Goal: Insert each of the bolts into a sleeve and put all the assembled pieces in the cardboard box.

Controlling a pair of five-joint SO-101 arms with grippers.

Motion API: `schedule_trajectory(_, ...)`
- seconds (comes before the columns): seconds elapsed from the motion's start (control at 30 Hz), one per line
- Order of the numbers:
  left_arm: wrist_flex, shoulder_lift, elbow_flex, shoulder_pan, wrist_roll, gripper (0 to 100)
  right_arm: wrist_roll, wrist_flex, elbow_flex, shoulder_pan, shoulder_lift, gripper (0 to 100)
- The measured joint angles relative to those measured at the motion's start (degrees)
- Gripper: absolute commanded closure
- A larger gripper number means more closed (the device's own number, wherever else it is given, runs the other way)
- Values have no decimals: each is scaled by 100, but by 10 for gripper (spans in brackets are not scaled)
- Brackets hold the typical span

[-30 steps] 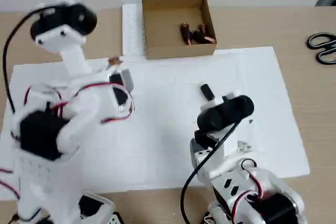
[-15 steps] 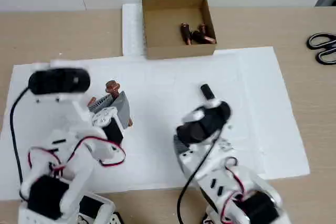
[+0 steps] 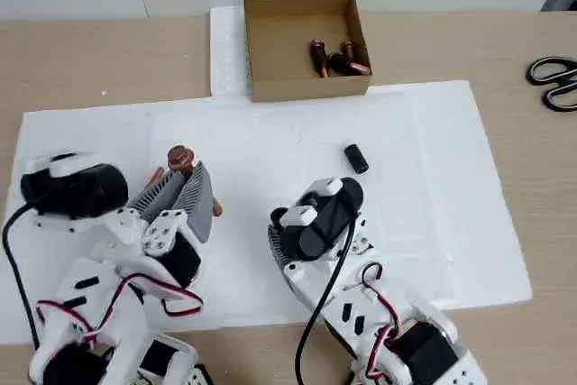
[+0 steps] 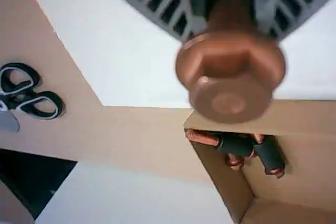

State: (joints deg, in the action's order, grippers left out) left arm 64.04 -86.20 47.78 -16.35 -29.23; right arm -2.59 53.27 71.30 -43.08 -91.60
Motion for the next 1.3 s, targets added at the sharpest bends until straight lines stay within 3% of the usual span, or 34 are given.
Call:
schedule_trajectory(0.27,-422,-97,202,-677,-79,995,0,-642,325,-607,-18,995)
schedule_trajectory(1.13,-695,-123,870,-738,-220,995,255,-941,290,-642,-9,995)
schedule_trajectory(1.3,-721,-123,1002,-1002,-343,995,290,-1152,281,-642,-9,995)
